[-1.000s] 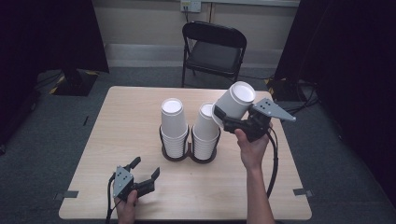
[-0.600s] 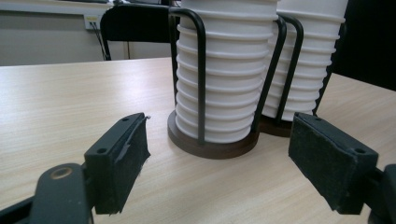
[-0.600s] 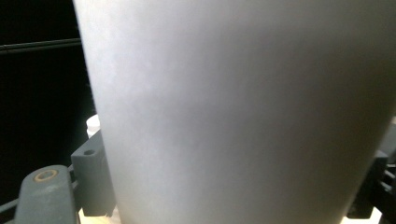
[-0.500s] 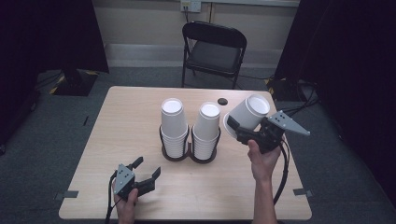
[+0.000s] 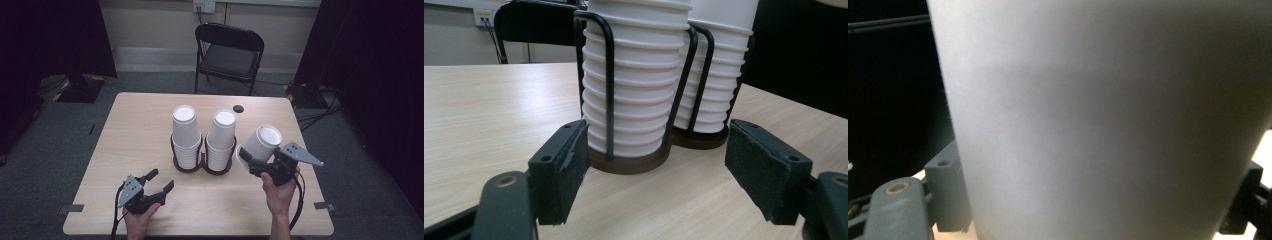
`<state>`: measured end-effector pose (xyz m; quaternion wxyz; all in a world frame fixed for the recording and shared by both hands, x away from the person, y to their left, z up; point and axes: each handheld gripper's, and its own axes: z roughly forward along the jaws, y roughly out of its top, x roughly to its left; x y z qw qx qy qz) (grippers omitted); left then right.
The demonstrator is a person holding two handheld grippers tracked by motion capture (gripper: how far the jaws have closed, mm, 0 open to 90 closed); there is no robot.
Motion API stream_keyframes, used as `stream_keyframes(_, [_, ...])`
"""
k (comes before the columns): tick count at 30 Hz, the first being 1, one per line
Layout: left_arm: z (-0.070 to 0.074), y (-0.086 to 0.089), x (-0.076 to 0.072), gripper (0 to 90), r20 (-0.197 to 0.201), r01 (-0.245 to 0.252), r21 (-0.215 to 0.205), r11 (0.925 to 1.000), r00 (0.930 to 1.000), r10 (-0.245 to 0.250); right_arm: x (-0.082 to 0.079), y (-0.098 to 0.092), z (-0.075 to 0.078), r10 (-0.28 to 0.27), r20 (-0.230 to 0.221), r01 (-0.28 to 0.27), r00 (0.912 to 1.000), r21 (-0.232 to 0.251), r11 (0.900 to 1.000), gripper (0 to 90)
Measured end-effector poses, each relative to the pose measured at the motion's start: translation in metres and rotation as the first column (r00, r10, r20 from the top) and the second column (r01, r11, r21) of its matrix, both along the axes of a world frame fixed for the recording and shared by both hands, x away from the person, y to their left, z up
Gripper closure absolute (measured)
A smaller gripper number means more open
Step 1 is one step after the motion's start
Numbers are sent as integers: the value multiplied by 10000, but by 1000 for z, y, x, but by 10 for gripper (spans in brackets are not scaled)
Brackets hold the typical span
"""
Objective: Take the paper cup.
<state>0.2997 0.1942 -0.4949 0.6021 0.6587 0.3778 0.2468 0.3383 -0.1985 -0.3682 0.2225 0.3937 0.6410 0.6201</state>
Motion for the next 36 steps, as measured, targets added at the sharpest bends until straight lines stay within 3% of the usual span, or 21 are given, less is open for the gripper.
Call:
stream_keyframes(8, [1,-11,-1,261,-94,400,-292,9988,9991,-403,-9,9,-21,401,-390,-393,9984,202,9990,145])
stream_keyframes(10, [2,-15,-1,280,-69,623,-450,9970,9980,-626,-13,15,-33,640,-635,-604,9959,575,9965,145])
stream_keyframes(15, [2,-21,-2,258,-42,843,-758,9936,9964,-848,-15,20,-44,687,-797,-611,9945,936,9937,145])
stream_keyframes(16, [2,-22,-2,257,-28,977,-789,9921,9952,-983,-17,23,-51,977,-877,-863,9913,1255,9883,145])
stream_keyframes(19, [2,-25,-2,264,-20,1142,-805,9902,9934,-1147,-20,26,-55,1020,-927,-873,9905,1506,9847,146])
stream_keyframes(20, [3,-29,-2,264,30,1242,-637,9902,9922,-1243,-21,30,-61,1256,-1007,-1064,9870,1772,9784,146])
stream_keyframes(23, [3,-32,-2,267,142,1405,-569,9884,9901,-1399,-23,33,-64,1437,-1097,-1206,9835,1940,9736,146])
stream_keyframes(24, [4,-36,-2,269,215,1550,-568,9863,9878,-1540,-24,37,-68,1685,-1153,-1393,9789,2261,9641,146])
stream_keyframes(25, [4,-36,-2,275,215,1550,-568,9863,9878,-1540,-24,37,-68,1685,-1153,-1393,9789,2261,9641,146])
stream_keyframes(26, [5,-39,-3,286,402,1704,-580,9837,9849,-1682,-25,40,-71,1868,-1238,-1493,9746,2629,9532,147])
stream_keyframes(27, [5,-39,-3,298,402,1704,-580,9837,9849,-1682,-25,40,-71,1868,-1238,-1493,9746,2629,9532,147])
stream_keyframes(28, [5,-41,-3,307,574,1786,-615,9820,9829,-1751,-27,43,-76,1965,-1291,-1513,9720,2960,9431,147])
stream_keyframes(29, [6,-42,-4,307,622,1846,-653,9806,9816,-1807,-27,43,-76,1965,-1291,-1513,9720,2960,9431,147])
stream_keyframes(31, [6,-46,-2,333,639,2032,-697,9767,9779,-1989,-26,45,-80,2165,-1429,-1610,9658,3243,9321,147])
stream_keyframes(33, [7,-48,-3,382,793,2083,-638,9760,9759,-2031,-25,48,-82,2114,-1563,-1533,9648,3186,9354,147])
stream_keyframes(35, [7,-50,-3,416,849,2211,-768,9722,9730,-2146,-25,51,-84,2250,-1563,-1638,9618,3303,9295,147])
stream_keyframes(36, [7,-51,-2,419,880,2228,-889,9708,9726,-2152,-27,55,-85,2408,-1570,-1735,9578,3521,9197,147])
